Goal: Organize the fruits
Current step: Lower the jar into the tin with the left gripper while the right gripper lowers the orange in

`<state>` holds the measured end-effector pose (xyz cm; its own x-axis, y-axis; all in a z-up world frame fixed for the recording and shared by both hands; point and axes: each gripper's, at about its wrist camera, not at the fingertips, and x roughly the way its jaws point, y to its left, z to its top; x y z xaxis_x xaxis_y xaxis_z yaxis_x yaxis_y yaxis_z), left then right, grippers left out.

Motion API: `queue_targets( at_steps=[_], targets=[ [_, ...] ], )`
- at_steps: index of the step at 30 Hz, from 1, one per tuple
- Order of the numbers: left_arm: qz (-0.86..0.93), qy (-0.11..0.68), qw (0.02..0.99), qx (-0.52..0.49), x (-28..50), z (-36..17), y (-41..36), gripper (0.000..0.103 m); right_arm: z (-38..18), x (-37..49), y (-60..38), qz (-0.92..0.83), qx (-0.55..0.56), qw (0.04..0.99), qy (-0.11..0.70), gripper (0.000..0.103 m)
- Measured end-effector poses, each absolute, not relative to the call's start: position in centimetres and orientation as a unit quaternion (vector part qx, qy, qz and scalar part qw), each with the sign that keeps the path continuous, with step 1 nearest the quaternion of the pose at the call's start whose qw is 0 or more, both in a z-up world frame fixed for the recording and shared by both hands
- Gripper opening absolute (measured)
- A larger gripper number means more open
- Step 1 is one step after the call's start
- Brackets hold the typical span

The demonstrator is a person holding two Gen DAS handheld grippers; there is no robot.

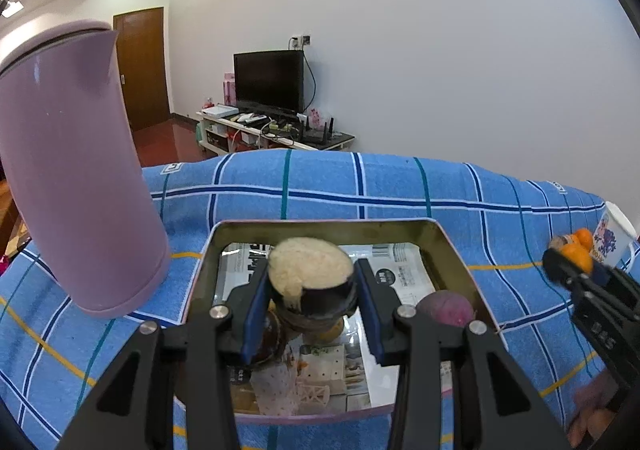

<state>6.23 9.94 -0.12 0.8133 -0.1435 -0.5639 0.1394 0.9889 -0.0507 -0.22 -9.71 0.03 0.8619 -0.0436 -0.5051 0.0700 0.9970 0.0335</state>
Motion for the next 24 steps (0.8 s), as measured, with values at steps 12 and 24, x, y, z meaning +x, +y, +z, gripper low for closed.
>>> queue_targets(
  at_steps=[12, 24],
  targets=[
    [-0.045, 0.273, 0.961, -0.003, 5.2, 0.7, 11.7, 0.043, 2.2, -0.4, -2.7, 0.015, 0.029, 0.972, 0.232, 0.039],
    [0.013, 0.28, 0.96, -0.008, 6.7, 0.2, 14.0, 0.043, 1.4, 2.8, 1.6, 0.05, 0.048, 0.971, 0.227, 0.04]
  ],
)
